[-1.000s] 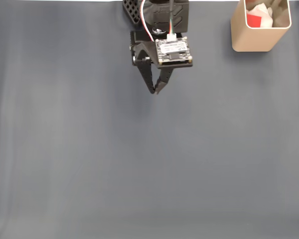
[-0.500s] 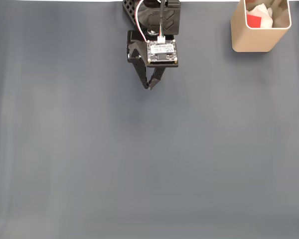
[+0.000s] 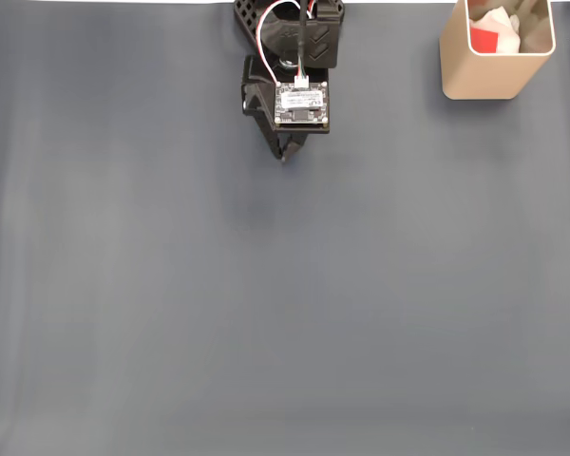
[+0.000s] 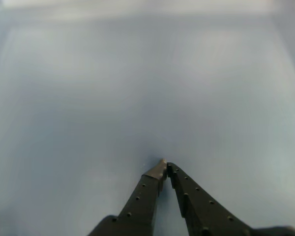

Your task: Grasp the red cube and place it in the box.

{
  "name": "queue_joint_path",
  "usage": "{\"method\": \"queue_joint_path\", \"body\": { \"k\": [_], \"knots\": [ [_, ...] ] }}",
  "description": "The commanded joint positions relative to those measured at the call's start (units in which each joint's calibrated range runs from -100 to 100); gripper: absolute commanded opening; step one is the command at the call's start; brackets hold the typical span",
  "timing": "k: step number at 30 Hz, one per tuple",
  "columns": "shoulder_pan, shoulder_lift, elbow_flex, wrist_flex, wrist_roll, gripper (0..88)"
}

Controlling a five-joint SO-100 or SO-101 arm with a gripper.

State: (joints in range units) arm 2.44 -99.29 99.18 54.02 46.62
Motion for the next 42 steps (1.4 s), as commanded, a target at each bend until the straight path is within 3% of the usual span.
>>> {"method": "queue_joint_path", "body": {
  "k": [1,18,42],
  "knots": [
    [-0.63,-0.63,0.64,3.71,-0.29,0.1],
    [-1.84,-0.63,0.64,21.28,2.2,0.1],
    [-1.98,-0.71,0.64,22.01,0.15,0.8]
  ]
}}
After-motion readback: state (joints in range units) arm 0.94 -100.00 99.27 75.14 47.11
